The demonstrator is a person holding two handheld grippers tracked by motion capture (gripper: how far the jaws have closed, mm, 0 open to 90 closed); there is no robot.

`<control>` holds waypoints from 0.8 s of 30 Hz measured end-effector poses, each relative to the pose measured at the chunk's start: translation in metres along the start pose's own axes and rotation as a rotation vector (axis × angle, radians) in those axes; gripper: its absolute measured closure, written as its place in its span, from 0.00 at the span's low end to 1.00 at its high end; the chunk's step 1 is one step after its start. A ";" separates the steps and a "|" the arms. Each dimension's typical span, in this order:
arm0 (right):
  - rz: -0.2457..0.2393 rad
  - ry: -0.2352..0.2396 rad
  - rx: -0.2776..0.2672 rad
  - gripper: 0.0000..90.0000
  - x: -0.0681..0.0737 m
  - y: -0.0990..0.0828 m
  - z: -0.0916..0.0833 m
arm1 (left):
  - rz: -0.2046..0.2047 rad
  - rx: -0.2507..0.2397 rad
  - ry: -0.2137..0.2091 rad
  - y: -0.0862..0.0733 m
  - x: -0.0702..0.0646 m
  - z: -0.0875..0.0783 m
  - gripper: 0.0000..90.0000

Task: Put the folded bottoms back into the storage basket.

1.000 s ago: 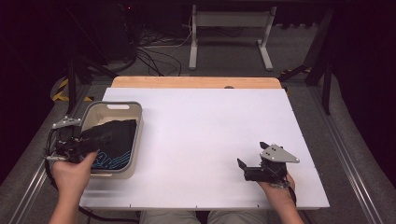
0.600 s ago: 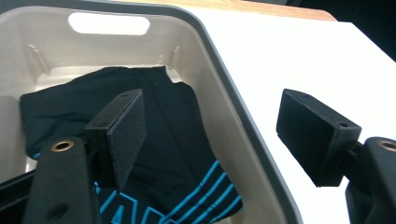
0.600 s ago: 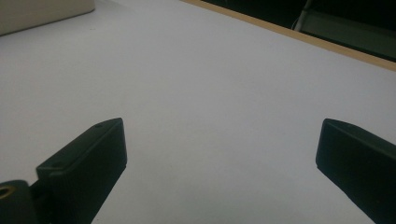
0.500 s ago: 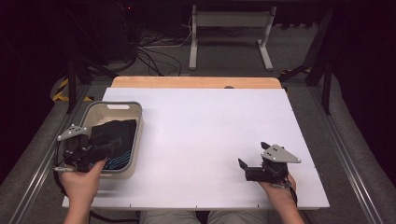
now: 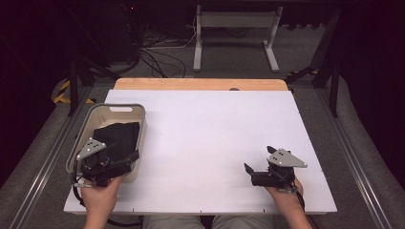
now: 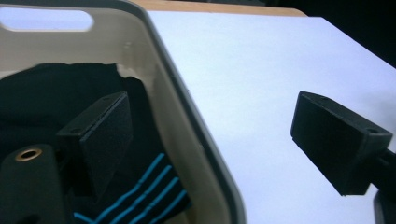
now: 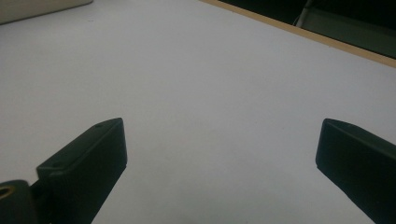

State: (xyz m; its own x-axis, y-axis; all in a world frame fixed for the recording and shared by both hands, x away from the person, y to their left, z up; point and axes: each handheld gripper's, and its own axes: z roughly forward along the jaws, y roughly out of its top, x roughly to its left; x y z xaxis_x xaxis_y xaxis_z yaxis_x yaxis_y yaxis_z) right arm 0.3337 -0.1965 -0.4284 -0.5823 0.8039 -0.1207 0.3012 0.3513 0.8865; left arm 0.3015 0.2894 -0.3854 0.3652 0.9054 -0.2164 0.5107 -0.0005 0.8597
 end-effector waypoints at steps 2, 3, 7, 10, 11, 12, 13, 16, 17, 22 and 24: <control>-0.003 0.002 -0.001 0.03 0.001 0.000 0.000 | -0.003 0.002 -0.008 -0.001 -0.003 0.002 0.12; -0.004 0.005 -0.003 0.03 0.002 0.000 0.000 | -0.004 0.008 -0.001 -0.001 -0.004 0.003 0.10; -0.005 0.005 -0.006 0.03 0.004 0.000 -0.001 | 0.005 0.002 -0.007 -0.005 -0.006 0.007 0.06; -0.001 0.000 -0.005 0.03 0.003 -0.002 -0.001 | 0.009 0.001 -0.005 -0.006 -0.006 0.008 0.06; 0.002 0.001 -0.007 0.03 0.003 -0.002 -0.001 | 0.012 -0.001 -0.001 -0.006 -0.007 0.008 0.06; -0.001 0.000 -0.007 0.03 0.004 -0.003 -0.001 | 0.019 -0.003 0.004 -0.007 -0.007 0.008 0.06; -0.007 -0.006 -0.003 0.03 0.004 -0.004 -0.001 | 0.021 -0.006 0.001 -0.007 -0.008 0.008 0.06; -0.015 -0.010 0.009 0.03 0.006 -0.006 0.000 | 0.028 -0.019 -0.004 -0.008 -0.009 0.009 0.06; -0.013 -0.007 0.007 0.03 0.007 -0.007 0.000 | 0.032 -0.028 -0.011 -0.009 -0.009 0.009 0.06; -0.008 0.012 -0.015 0.03 0.011 -0.007 -0.001 | 0.051 -0.060 -0.021 -0.010 -0.007 0.008 0.07; -0.011 0.011 -0.015 0.03 0.012 -0.007 -0.001 | 0.052 -0.051 -0.021 -0.011 -0.006 0.009 0.07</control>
State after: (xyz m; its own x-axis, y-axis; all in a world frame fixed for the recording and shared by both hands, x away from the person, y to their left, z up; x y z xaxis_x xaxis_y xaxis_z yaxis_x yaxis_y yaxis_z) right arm 0.3240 -0.1898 -0.4354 -0.5936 0.7949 -0.1255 0.2834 0.3525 0.8919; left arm 0.3004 0.2799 -0.3979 0.4070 0.8954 -0.1804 0.4507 -0.0251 0.8923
